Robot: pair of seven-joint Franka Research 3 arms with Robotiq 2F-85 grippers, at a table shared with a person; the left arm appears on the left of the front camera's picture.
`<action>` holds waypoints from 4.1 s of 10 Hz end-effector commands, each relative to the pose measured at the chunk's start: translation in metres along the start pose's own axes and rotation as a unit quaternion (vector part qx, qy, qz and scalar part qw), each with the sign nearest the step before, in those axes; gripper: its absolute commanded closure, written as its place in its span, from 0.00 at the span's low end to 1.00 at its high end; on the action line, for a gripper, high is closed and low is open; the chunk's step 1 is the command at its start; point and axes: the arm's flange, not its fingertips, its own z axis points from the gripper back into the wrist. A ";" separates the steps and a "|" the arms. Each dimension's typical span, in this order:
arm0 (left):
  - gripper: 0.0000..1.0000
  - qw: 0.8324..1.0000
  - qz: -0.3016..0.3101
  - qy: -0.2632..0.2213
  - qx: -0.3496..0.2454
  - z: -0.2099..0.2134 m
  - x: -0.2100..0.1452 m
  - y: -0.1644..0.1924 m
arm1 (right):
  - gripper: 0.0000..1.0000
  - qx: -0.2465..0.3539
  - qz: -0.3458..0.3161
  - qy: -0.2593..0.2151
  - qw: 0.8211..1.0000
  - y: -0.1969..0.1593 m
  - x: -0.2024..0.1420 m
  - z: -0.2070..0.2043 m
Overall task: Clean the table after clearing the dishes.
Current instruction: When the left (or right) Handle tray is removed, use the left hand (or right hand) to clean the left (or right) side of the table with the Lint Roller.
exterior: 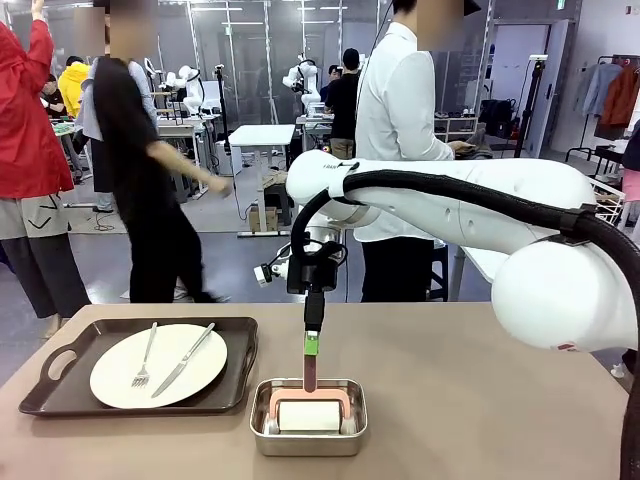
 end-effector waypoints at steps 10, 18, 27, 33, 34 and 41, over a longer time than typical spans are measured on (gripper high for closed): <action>0.00 1.000 0.000 0.000 -0.005 0.002 -0.002 0.000 | 0.98 -0.021 -0.052 0.016 0.998 0.021 0.008 0.016; 0.00 1.000 0.000 0.000 -0.005 0.002 -0.002 0.000 | 1.00 -0.062 -0.348 -0.379 0.855 0.102 -0.222 0.019; 0.00 1.000 0.000 0.000 -0.005 0.002 -0.002 0.000 | 1.00 0.047 -0.485 -0.490 0.722 0.063 -0.341 -0.043; 0.00 1.000 0.000 0.000 -0.005 0.002 -0.002 0.000 | 0.79 0.079 -0.486 -0.496 0.715 0.035 -0.347 -0.040; 0.00 1.000 0.000 0.000 -0.005 0.002 -0.002 0.000 | 0.79 0.092 -0.482 -0.513 0.704 0.029 -0.350 -0.038; 0.00 1.000 0.000 0.000 -0.005 0.002 -0.002 0.000 | 0.79 0.073 -0.488 -0.541 0.682 -0.008 -0.360 -0.068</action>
